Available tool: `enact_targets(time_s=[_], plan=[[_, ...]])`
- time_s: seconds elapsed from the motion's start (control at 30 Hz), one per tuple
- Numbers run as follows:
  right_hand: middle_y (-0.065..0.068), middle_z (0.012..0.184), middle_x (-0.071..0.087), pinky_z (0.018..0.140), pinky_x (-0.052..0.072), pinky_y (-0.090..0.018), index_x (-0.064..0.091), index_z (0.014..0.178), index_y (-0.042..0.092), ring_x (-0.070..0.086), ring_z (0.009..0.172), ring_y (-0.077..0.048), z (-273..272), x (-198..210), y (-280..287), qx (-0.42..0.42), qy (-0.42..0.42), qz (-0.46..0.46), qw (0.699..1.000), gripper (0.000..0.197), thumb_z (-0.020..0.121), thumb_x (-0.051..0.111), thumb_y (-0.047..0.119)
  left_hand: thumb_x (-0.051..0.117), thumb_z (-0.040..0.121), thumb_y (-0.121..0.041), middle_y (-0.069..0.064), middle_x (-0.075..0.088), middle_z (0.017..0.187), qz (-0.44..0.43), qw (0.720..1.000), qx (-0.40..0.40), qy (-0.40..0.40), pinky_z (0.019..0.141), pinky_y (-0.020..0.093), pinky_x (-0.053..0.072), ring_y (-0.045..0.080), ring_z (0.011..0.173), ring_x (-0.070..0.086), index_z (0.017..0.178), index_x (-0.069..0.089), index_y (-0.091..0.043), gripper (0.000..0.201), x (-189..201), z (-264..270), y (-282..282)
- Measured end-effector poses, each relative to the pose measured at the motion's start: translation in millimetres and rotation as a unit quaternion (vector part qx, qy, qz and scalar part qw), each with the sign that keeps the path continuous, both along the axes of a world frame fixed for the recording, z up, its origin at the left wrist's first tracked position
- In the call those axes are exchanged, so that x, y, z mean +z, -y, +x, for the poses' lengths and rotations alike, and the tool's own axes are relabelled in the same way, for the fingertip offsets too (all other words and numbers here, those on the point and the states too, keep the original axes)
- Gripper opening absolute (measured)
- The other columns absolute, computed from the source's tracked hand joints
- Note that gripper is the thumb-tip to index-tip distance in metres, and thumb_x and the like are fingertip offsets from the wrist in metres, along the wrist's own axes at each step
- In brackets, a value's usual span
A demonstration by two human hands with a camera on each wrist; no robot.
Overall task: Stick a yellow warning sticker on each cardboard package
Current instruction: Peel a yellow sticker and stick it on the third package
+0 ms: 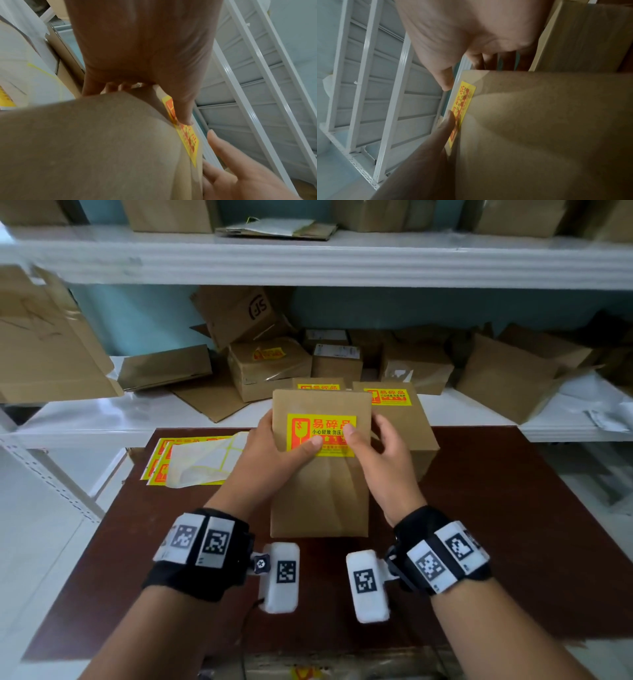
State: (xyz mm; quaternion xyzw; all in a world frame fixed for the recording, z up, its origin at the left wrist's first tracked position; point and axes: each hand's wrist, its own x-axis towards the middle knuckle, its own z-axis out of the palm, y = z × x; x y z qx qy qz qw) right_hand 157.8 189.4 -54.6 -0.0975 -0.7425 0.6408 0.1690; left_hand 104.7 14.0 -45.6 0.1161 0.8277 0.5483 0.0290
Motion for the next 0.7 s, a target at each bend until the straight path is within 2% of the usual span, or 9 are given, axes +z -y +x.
enact_targets(time_s=[0.07, 0.17, 0.23, 0.3, 0.37, 0.43, 0.53, 0.6, 0.7], plan=[[0.019, 0.121, 0.069, 0.105, 0.051, -0.04, 0.056, 0.137, 0.035, 0.061, 0.116, 0.002, -2.7, -2.3, 2.7, -0.001, 0.001, 0.01, 1.0, 0.056, 0.086, 0.069, 0.055, 0.076, 0.081, -0.049, -0.014, 0.067, 0.113, 0.007, 1.0, 0.006, -0.017, 0.084, 0.023, 0.054, 0.0, 0.1, 0.065, 0.132, 0.05, -0.025, 0.063, -1.7, -0.7, -3.4], [0.021, 0.117, 0.069, 0.101, 0.052, -0.034, 0.052, 0.14, 0.036, 0.062, 0.107, 0.009, -5.8, -6.6, 6.5, 0.0, 0.006, 0.022, 1.0, 0.057, 0.088, 0.071, 0.05, 0.075, 0.083, -0.047, -0.018, 0.067, 0.105, 0.014, 0.999, 0.018, -0.03, 0.077, 0.015, 0.051, -0.007, 0.095, 0.064, 0.131, 0.053, -0.024, 0.057, -9.9, -3.3, -6.4], [0.02, 0.117, 0.069, 0.102, 0.052, -0.034, 0.05, 0.142, 0.035, 0.063, 0.108, 0.008, -8.0, -9.0, 8.1, -0.009, 0.008, 0.03, 0.999, 0.067, 0.083, 0.073, 0.055, 0.071, 0.082, -0.057, -0.014, 0.067, 0.111, 0.015, 0.999, 0.019, -0.025, 0.09, 0.03, 0.055, 0.002, 0.106, 0.064, 0.127, 0.054, -0.032, 0.054, -16.2, -6.0, -8.5], [0.018, 0.116, 0.071, 0.101, 0.053, -0.04, 0.05, 0.14, 0.034, 0.065, 0.109, 0.001, -9.9, -11.3, 8.5, -0.016, 0.011, 0.045, 0.999, 0.076, 0.073, 0.073, 0.063, 0.063, 0.078, -0.068, -0.007, 0.064, 0.122, 0.008, 1.0, 0.013, -0.018, 0.099, 0.048, 0.051, 0.018, 0.119, 0.059, 0.112, 0.052, -0.049, 0.041, -22.7, -9.7, -8.7], [0.016, 0.11, 0.072, 0.096, 0.056, -0.041, 0.054, 0.129, 0.037, 0.067, 0.103, 0.0, -10.6, -12.2, 8.4, -0.016, 0.007, 0.075, 0.997, 0.069, 0.069, 0.074, 0.063, 0.058, 0.077, -0.068, -0.005, 0.064, 0.125, 0.025, 1.0, 0.003, -0.011, 0.103, 0.051, 0.047, 0.022, 0.123, 0.056, 0.106, 0.051, -0.05, 0.035, -25.1, -12.4, -7.9], [0.016, 0.107, 0.071, 0.091, 0.058, -0.04, 0.054, 0.122, 0.039, 0.068, 0.098, 0.0, -9.7, -11.2, 9.3, -0.026, 0.007, 0.109, 0.994, 0.065, 0.066, 0.074, 0.066, 0.053, 0.077, -0.071, -0.004, 0.063, 0.127, 0.035, 0.999, -0.009, -0.009, 0.105, 0.051, 0.046, 0.022, 0.125, 0.054, 0.119, 0.053, -0.044, 0.05, -24.8, -13.4, -7.8], [0.015, 0.107, 0.068, 0.087, 0.059, -0.04, 0.05, 0.12, 0.039, 0.067, 0.097, -0.003, -9.1, -11.1, 12.9, -0.052, 0.02, 0.161, 0.985, 0.074, 0.06, 0.07, 0.078, 0.043, 0.082, -0.071, -0.002, 0.06, 0.133, 0.022, 0.999, -0.026, -0.02, 0.109, 0.051, 0.042, 0.022, 0.13, 0.05, 0.138, 0.049, -0.028, 0.071, -29.3, -15.5, -6.0], [0.016, 0.112, 0.065, 0.086, 0.059, -0.041, 0.046, 0.126, 0.036, 0.066, 0.101, -0.006, -9.0, -10.9, 16.1, -0.069, 0.031, 0.185, 0.98, 0.087, 0.056, 0.067, 0.084, 0.035, 0.087, -0.07, -0.001, 0.057, 0.138, 0.016, 0.999, -0.033, -0.036, 0.111, 0.051, 0.038, 0.022, 0.133, 0.047, 0.143, 0.046, -0.026, 0.072, -31.9, -16.4, -4.9], [0.011, 0.121, 0.061, 0.088, 0.057, -0.042, 0.039, 0.137, 0.03, 0.063, 0.109, -0.01, -7.6, -8.5, 19.8, -0.087, 0.038, 0.206, 0.974, 0.104, 0.054, 0.07, 0.084, 0.019, 0.09, -0.073, -0.004, 0.052, 0.144, 0.004, 0.999, -0.024, -0.037, 0.116, 0.05, 0.031, 0.022, 0.139, 0.04, 0.145, 0.045, -0.032, 0.074, -34.4, -18.0, -5.1]])
